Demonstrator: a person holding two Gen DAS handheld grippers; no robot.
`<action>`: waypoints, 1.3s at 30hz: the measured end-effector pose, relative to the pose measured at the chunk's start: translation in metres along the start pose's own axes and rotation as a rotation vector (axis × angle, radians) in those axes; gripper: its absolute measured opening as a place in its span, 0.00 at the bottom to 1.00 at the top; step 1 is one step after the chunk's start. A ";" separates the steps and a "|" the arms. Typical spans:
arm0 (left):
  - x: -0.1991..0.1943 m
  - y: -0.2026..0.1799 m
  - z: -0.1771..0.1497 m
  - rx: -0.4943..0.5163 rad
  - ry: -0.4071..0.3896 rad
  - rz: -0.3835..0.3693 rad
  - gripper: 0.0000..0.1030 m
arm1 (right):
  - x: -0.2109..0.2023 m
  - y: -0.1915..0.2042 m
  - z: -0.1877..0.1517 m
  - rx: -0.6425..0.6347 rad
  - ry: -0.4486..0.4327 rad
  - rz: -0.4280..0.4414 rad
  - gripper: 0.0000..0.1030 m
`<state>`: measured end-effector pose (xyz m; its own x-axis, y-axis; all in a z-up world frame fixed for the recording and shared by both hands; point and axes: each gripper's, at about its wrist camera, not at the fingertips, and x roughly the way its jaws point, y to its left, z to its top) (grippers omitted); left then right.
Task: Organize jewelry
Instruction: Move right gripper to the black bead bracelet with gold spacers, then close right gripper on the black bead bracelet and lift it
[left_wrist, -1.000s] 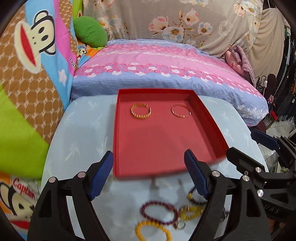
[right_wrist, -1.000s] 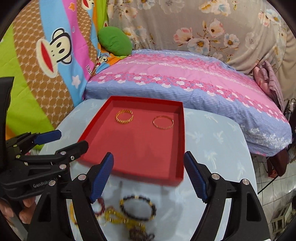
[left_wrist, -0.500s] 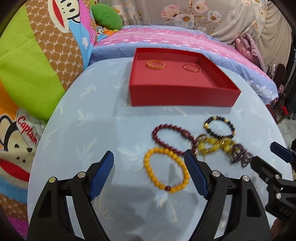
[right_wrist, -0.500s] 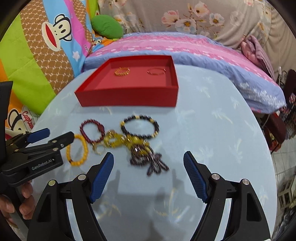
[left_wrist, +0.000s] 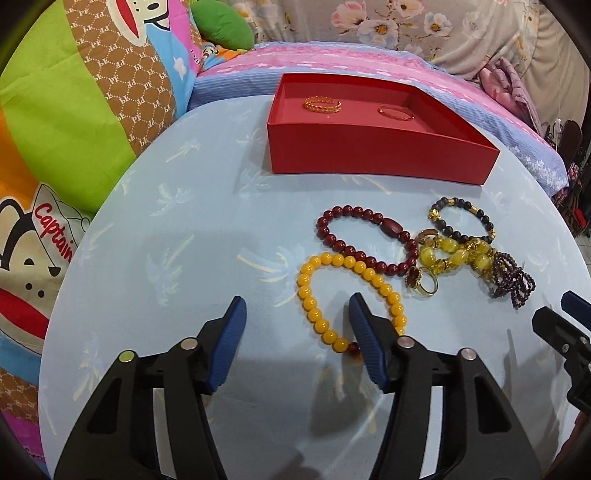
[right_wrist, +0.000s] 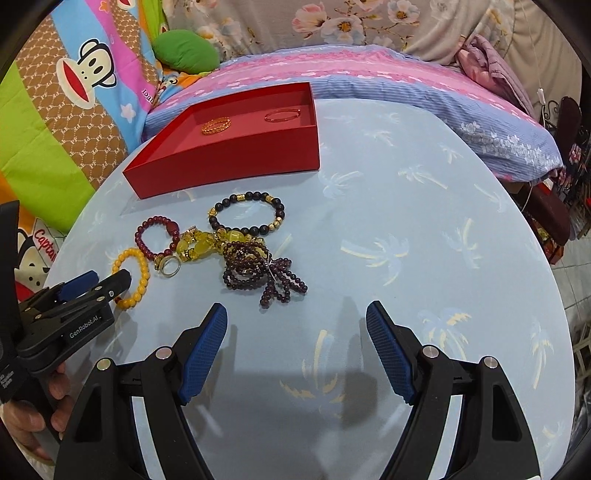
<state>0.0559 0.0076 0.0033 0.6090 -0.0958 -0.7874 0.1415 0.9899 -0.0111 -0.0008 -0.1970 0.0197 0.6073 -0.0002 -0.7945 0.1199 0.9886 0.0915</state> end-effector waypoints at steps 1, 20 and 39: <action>-0.001 0.000 0.000 0.002 -0.004 0.002 0.43 | 0.000 0.000 0.000 0.001 -0.001 -0.001 0.72; 0.004 0.005 0.007 -0.020 -0.024 -0.027 0.07 | 0.030 0.008 0.053 -0.008 -0.056 -0.030 0.69; 0.006 0.006 0.008 -0.024 -0.026 -0.032 0.08 | 0.068 0.023 0.059 -0.040 -0.025 -0.064 0.26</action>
<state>0.0664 0.0121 0.0035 0.6246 -0.1298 -0.7701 0.1426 0.9885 -0.0509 0.0893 -0.1831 0.0033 0.6191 -0.0666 -0.7825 0.1278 0.9917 0.0167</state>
